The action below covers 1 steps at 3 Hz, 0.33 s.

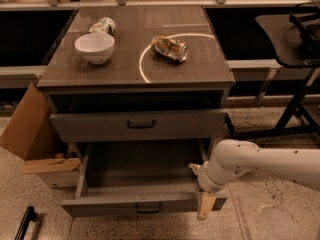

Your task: Open middle drawer

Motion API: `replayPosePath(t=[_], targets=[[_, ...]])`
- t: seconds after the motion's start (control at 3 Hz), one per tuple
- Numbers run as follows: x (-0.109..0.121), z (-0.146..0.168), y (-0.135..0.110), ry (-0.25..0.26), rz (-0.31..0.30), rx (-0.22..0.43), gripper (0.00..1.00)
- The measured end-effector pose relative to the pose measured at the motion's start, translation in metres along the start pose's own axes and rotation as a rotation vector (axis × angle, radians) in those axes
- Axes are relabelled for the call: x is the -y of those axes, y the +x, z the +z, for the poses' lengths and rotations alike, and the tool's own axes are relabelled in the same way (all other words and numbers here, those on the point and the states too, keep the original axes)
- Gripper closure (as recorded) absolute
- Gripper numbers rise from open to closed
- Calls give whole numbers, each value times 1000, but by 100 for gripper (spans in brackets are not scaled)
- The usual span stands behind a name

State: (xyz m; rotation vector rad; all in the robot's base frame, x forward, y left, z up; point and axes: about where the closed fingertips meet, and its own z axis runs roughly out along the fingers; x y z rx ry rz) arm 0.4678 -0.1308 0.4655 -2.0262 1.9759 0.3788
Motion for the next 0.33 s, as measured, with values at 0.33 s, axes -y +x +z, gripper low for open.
replayPosePath(t=[0.33], targets=[[-4, -47, 15, 81, 32, -42, 0]])
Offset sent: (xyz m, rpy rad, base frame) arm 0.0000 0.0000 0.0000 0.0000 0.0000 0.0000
